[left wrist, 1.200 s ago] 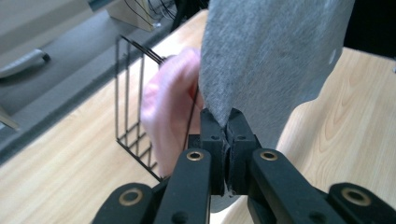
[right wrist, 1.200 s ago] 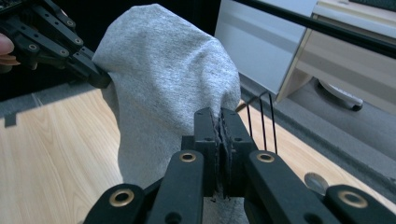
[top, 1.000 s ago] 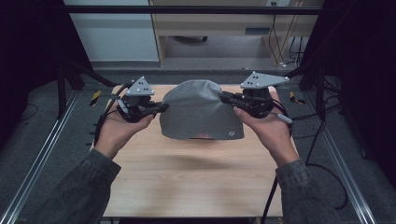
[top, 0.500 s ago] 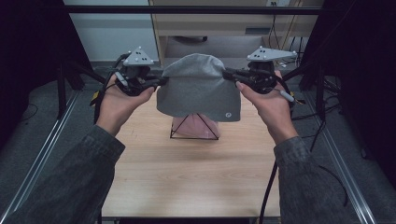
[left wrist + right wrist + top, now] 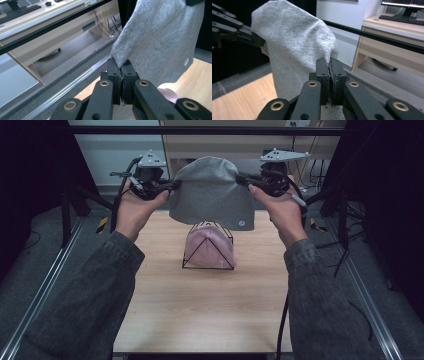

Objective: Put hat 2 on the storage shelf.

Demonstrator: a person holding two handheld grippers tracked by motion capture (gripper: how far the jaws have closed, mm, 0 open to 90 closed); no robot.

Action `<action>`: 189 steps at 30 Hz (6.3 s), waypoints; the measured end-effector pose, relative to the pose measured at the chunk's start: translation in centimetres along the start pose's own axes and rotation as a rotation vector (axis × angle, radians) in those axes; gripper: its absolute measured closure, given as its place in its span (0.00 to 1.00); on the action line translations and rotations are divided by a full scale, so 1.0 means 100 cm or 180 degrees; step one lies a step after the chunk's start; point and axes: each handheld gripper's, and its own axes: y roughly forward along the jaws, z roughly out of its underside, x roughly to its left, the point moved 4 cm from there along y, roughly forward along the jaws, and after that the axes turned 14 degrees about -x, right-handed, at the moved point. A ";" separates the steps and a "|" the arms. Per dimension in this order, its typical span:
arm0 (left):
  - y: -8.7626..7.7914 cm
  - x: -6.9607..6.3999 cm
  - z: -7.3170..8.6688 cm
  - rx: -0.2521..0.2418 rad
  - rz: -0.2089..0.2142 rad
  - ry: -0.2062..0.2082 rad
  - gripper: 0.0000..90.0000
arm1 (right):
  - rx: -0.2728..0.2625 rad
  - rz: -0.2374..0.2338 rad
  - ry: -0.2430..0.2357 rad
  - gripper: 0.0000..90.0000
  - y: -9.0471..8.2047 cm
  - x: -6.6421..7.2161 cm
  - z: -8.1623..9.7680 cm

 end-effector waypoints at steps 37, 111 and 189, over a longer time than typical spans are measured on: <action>0.049 0.005 0.056 0.0244 -0.0063 -0.0057 0.98 | 0.0410 0.0180 0.0168 0.97 0.038 -0.032 0.077; 0.050 -0.017 0.172 0.0838 -0.0017 -0.0331 0.98 | 0.1031 0.0169 0.0155 0.96 0.047 -0.001 0.183; -0.060 -0.084 0.238 0.1171 0.0307 -0.0228 0.07 | 0.1254 0.0462 0.0270 0.19 -0.112 0.029 0.233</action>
